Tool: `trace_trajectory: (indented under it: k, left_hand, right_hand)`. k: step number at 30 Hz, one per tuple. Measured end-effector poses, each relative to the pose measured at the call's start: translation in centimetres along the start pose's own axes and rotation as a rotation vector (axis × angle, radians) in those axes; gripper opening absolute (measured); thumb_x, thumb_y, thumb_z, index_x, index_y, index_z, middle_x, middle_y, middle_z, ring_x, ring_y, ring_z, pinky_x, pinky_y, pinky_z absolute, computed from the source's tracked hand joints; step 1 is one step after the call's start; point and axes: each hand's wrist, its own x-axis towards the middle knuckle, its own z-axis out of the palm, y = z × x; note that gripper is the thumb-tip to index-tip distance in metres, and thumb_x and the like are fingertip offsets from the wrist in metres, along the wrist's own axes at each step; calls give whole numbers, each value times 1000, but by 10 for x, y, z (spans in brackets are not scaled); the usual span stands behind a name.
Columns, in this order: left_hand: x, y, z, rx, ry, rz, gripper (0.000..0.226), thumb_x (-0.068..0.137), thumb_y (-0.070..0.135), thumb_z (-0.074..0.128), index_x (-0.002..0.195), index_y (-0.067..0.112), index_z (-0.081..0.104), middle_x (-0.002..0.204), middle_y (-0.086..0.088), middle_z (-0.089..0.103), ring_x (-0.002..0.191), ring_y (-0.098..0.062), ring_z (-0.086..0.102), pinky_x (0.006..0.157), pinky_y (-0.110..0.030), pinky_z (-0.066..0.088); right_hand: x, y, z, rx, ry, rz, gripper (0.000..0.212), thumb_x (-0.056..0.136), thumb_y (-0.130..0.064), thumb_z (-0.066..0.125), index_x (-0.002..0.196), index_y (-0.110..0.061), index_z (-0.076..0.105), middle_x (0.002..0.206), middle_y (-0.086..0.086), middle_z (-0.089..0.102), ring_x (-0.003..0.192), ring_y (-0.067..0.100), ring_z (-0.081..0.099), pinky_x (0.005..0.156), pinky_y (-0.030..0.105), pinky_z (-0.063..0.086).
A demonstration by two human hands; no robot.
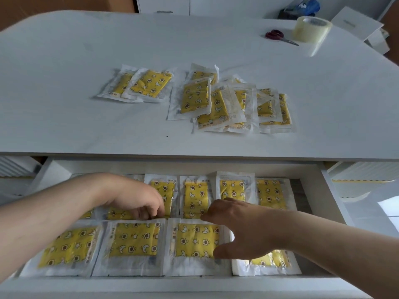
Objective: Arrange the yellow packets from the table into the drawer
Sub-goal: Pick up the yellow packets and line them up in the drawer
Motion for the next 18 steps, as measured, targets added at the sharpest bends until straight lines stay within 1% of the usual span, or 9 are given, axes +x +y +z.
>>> trace_trajectory:
  k: [2, 5, 8, 9, 11, 12, 13, 16, 18]
  left_hand:
    - [2, -3, 3, -16, -11, -16, 60, 70, 24, 46, 128, 15, 59, 133, -14, 57, 120, -26, 56, 99, -35, 50]
    - [1, -5, 4, -27, -37, -3, 49, 84, 18, 46, 131, 18, 57, 131, -9, 57, 117, -21, 56, 98, -33, 49]
    - [2, -6, 3, -14, -38, 12, 45, 91, 10, 43, 134, 18, 55, 128, -3, 57, 111, -15, 57, 97, -30, 50]
    - [8, -6, 4, 7, -50, 0, 47, 92, 6, 42, 136, 18, 54, 128, -2, 55, 107, -13, 57, 91, -27, 52]
    - [20, -7, 6, 81, -96, -59, 53, 93, 0, 42, 138, 26, 51, 127, 0, 51, 89, -4, 54, 72, -18, 50]
    - [23, -8, 6, 92, -95, -80, 55, 92, -2, 43, 135, 31, 51, 123, 2, 49, 83, -1, 51, 66, -15, 47]
    - [25, -9, 4, 76, -78, -78, 55, 91, -1, 44, 133, 34, 51, 118, 4, 48, 81, 0, 49, 66, -15, 46]
    - [16, -9, 5, 72, -28, -46, 52, 91, 3, 46, 139, 23, 50, 112, 3, 49, 77, -1, 50, 67, -14, 45]
    - [12, -5, 7, 91, -32, -74, 51, 92, 5, 47, 141, 20, 47, 116, -1, 50, 77, -4, 50, 67, -15, 42]
  right_hand:
    - [3, 0, 3, -4, -8, 10, 74, 89, -57, 54, 151, -29, 25, 150, -5, 31, 138, 16, 30, 114, 37, 33]
    - [5, 0, 4, 18, -23, 18, 74, 89, -55, 54, 152, -31, 23, 150, -7, 30, 139, 14, 27, 114, 35, 32]
    - [5, 2, 3, 45, -21, 30, 75, 88, -56, 55, 152, -34, 22, 149, -10, 30, 138, 12, 27, 114, 35, 31]
    - [5, 2, 4, 53, -23, 34, 75, 88, -56, 55, 151, -35, 22, 149, -11, 30, 138, 11, 27, 114, 36, 32]
    - [5, 2, 4, 68, -20, 30, 75, 87, -56, 56, 151, -35, 23, 148, -10, 32, 137, 12, 29, 113, 37, 33]
    - [5, 2, 4, 78, -14, 25, 74, 87, -56, 56, 150, -36, 23, 147, -10, 33, 137, 12, 30, 112, 37, 34]
    - [5, 2, 4, 87, -10, 24, 74, 87, -57, 56, 150, -37, 23, 146, -11, 33, 136, 11, 31, 111, 36, 34]
    - [4, 3, 2, 101, 6, 30, 76, 85, -59, 56, 150, -40, 21, 146, -15, 31, 137, 8, 28, 111, 37, 33]
    - [3, 5, -1, 115, 38, 29, 75, 86, -58, 56, 150, -41, 21, 147, -16, 31, 136, 4, 28, 110, 30, 31]
